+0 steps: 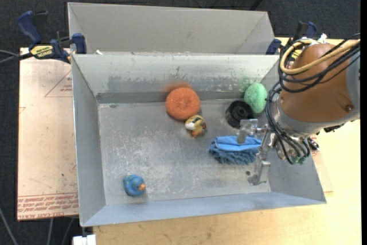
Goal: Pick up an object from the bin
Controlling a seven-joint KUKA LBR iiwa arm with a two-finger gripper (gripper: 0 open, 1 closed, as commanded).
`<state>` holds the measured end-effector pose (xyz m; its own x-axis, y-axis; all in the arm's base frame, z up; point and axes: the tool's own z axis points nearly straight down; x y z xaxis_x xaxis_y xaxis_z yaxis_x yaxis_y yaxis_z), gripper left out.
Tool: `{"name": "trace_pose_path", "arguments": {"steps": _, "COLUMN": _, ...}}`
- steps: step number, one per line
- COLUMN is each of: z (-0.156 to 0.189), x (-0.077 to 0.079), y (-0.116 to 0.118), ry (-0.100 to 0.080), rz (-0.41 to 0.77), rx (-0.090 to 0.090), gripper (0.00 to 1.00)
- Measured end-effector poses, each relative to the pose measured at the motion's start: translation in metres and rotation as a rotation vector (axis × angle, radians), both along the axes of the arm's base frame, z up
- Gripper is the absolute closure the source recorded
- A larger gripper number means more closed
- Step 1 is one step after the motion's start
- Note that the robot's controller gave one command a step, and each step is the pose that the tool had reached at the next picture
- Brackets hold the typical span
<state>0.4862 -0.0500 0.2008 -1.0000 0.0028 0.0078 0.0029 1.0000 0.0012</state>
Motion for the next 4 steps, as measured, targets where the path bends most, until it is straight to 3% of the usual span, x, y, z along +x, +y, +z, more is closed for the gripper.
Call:
{"name": "trace_pose_path", "arguments": {"steps": 1, "z": 0.004, "x": 0.002, "y": 0.0, "ry": -0.008, "rz": 0.002, "rx": -0.001, "gripper": 0.0}}
{"name": "trace_pose_path", "arguments": {"steps": 2, "z": -0.017, "x": 0.004, "y": 0.005, "ry": -0.015, "rz": -0.086, "rx": -0.002, "gripper": 0.0}}
{"name": "trace_pose_path", "arguments": {"steps": 3, "z": -0.086, "x": 0.005, "y": 0.016, "ry": -0.011, "rz": -0.174, "rx": 0.0, "gripper": 0.0}}
{"name": "trace_pose_path", "arguments": {"steps": 4, "z": -0.11, "x": 0.036, "y": 0.021, "ry": -0.016, "rz": -0.174, "rx": -0.001, "gripper": 1.0}}
